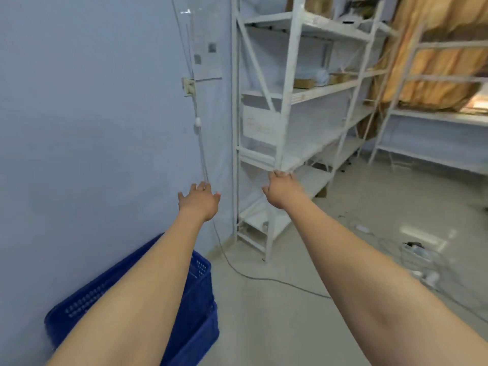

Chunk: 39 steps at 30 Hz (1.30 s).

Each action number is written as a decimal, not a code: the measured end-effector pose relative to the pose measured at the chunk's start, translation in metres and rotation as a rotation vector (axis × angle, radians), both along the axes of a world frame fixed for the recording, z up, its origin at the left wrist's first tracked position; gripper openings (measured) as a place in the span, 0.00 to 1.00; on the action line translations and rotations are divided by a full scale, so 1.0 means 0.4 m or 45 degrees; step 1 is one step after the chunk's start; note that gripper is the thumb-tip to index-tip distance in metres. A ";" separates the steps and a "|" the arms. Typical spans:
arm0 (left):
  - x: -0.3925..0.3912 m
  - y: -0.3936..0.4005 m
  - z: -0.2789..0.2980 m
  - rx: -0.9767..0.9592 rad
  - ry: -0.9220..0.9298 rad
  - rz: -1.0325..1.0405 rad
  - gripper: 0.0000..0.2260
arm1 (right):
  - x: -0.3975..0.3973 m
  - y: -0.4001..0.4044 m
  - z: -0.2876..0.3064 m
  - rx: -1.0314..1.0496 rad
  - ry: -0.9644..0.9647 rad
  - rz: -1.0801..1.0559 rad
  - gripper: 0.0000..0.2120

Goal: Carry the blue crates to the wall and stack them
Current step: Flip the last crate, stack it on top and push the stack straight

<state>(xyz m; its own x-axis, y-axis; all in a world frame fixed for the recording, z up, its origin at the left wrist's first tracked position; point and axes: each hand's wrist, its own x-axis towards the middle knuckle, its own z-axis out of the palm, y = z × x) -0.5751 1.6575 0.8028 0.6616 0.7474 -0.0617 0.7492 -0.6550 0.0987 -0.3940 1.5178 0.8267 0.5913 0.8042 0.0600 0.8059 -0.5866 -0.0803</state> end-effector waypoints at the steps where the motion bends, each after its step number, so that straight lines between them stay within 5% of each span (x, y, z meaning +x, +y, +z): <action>1: 0.044 -0.067 0.003 -0.007 0.000 -0.065 0.28 | 0.026 -0.098 0.000 -0.014 0.000 -0.069 0.29; 14: 0.630 -1.141 -0.087 -0.092 0.036 -0.741 0.28 | 0.341 -1.391 -0.116 -0.065 0.084 -0.885 0.27; 21: 0.835 -1.661 -0.256 -0.176 0.076 -0.975 0.27 | 0.452 -1.876 -0.286 -0.181 0.130 -1.075 0.27; 26: 0.907 -1.794 -0.431 -0.266 0.197 -1.015 0.27 | 0.517 -2.044 -0.475 -0.176 0.268 -1.189 0.28; 39: 1.164 -1.816 -0.978 -0.466 0.560 -0.961 0.27 | 0.730 -2.065 -1.007 -0.200 0.668 -1.274 0.28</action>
